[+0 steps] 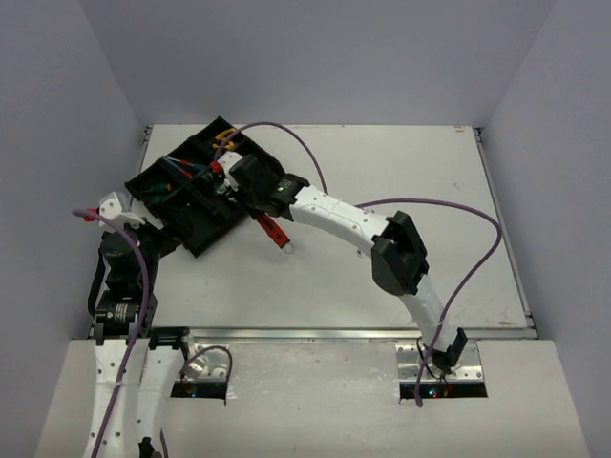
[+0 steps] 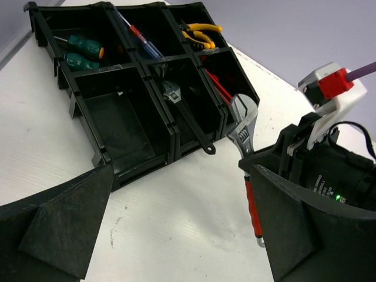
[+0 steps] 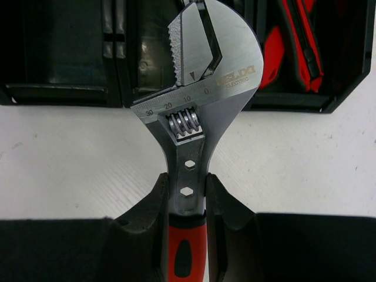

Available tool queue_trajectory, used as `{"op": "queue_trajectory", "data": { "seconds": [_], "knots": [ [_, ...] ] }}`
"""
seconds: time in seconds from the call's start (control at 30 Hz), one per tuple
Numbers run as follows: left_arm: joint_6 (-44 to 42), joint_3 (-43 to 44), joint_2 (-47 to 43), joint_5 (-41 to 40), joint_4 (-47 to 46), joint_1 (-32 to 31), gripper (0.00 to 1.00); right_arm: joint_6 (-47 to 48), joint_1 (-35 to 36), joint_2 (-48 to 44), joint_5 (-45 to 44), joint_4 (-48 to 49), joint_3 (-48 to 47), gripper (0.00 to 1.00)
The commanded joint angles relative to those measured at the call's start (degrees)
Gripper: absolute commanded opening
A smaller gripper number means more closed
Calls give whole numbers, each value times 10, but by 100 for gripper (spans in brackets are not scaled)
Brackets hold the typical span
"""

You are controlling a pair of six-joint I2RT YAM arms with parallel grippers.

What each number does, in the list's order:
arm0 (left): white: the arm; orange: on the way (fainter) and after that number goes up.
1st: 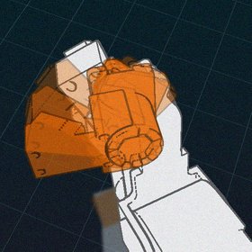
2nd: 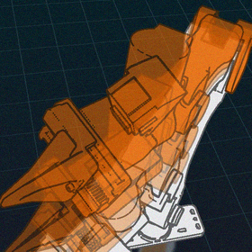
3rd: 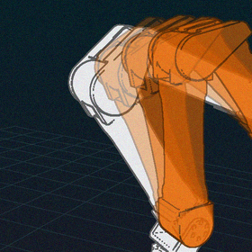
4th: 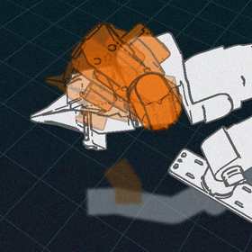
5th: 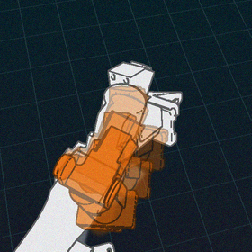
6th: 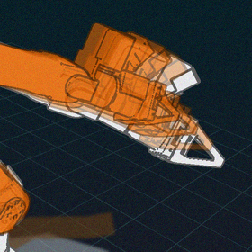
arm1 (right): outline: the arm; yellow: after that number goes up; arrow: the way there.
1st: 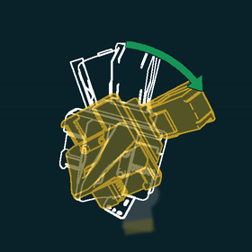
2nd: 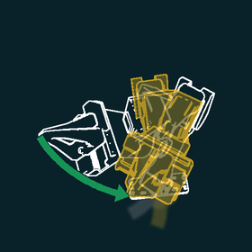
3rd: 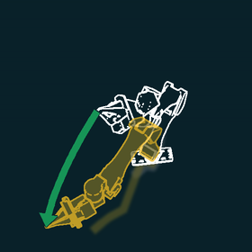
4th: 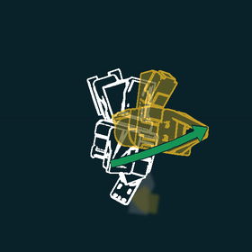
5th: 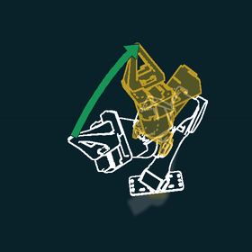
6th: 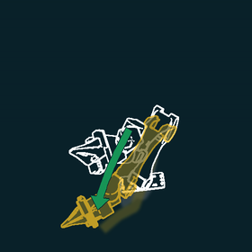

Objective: Sort the tools into containers

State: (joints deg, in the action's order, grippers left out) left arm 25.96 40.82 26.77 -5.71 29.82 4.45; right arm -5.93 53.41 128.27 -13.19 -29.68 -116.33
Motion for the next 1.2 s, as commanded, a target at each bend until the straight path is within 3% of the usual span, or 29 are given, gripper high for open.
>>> {"op": "queue_trajectory", "data": {
  "seconds": [0.0,0.3,0.9,1.17],
  "knots": [
    [0,8,-7,-5,-20,-6,100,31,-7,18,24,117,-85,0],
    [-2,9,-2,-4,-20,-5,100,99,-9,75,35,207,-121,0],
    [-3,9,-1,1,-21,-17,100,82,-23,116,83,257,-172,0],
    [-2,12,6,2,-19,-21,100,40,-22,2,71,218,-91,0]
  ]
}}
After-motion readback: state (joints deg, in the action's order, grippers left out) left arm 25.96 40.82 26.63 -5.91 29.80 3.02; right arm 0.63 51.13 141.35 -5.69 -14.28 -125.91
